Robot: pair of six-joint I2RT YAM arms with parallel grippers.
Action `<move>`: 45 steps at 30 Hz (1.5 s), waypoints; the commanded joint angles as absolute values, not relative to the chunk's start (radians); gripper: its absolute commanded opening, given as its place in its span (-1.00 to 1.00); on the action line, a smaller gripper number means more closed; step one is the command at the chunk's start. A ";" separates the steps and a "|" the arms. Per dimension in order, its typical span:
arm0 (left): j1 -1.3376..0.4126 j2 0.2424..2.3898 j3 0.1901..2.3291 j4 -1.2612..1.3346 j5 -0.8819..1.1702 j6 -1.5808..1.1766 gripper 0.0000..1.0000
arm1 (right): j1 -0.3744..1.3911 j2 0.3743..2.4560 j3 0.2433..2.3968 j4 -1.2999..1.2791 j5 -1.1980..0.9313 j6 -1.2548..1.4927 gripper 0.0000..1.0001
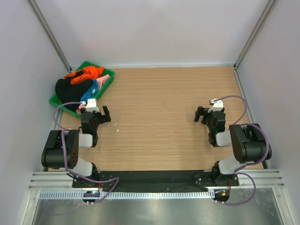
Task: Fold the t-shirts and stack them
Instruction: Grab the tshirt from the pile
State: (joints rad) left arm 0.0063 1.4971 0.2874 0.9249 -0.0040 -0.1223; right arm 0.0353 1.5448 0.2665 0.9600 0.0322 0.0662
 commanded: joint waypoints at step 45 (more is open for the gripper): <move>0.249 1.985 1.656 -0.448 -0.062 -0.537 0.74 | 0.095 1.315 1.052 -0.288 -0.310 0.374 0.79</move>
